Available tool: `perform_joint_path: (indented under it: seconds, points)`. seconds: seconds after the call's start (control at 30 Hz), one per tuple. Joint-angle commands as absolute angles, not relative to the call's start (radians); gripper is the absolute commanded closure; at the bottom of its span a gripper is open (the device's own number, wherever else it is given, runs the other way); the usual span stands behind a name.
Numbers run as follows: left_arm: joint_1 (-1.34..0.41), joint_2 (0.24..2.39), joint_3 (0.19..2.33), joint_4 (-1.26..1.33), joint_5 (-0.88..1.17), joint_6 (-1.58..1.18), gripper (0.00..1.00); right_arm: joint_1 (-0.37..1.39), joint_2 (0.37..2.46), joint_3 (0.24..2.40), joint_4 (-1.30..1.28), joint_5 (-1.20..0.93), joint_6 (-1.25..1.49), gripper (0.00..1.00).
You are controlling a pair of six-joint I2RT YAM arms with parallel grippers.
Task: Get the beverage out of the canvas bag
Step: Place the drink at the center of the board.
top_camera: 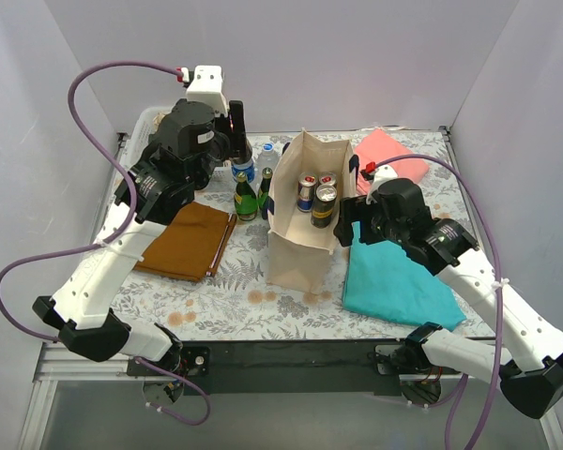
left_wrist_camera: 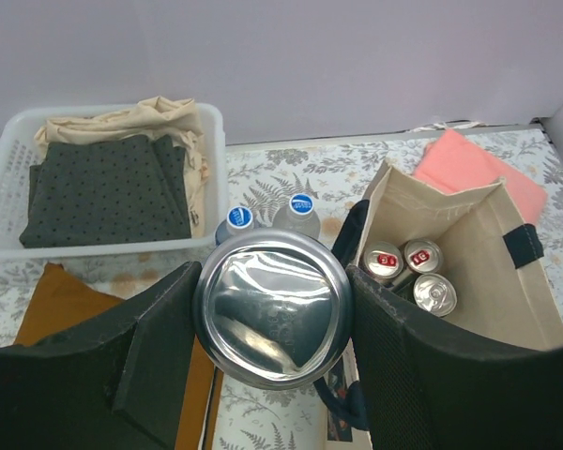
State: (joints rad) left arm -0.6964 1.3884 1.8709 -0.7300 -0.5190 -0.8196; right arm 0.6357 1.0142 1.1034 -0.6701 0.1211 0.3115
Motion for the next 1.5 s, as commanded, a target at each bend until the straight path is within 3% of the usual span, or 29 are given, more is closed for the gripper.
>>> perform_joint_path:
  seconds: [0.0, 0.67, 1.47]
  points:
    - [-0.695, 1.358, 1.858, -0.721, -0.609, -0.874, 1.0, 0.635, 1.023, 1.141, -0.63, 0.107, 0.31, 0.04]
    - [-0.695, 1.364, 1.666, -0.732, -0.397, -0.954, 1.0, 0.634, 1.012, 1.131, -0.627, 0.114, 0.324, 0.04]
    - [-0.695, 1.347, 1.293, -0.485, -0.396, -1.0, 1.0, 0.634, 1.034, 1.158, -0.63, 0.095, 0.331, 0.04]
